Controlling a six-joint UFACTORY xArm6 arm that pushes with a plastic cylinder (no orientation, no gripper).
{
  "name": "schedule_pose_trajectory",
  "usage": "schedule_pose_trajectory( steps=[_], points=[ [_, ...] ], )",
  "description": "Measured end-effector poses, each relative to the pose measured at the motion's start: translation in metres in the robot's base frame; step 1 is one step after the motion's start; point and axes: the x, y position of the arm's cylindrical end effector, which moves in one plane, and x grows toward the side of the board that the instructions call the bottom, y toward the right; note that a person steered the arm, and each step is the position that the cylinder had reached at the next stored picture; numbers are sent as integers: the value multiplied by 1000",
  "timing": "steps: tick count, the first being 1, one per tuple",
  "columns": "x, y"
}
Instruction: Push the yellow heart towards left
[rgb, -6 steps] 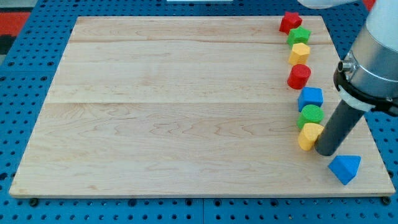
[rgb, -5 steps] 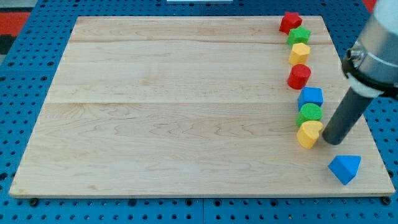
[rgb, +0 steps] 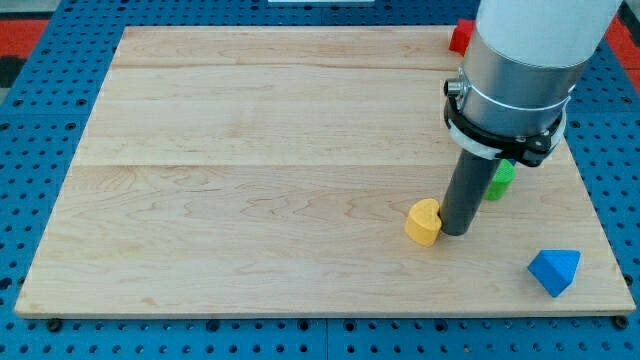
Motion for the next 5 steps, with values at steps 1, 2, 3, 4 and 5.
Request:
schedule_pose_trajectory(
  steps=[1, 2, 3, 4, 5],
  points=[
    [-2, -43],
    [-2, -97],
    [1, -128],
    [1, -87],
    [-21, -7]
  ],
)
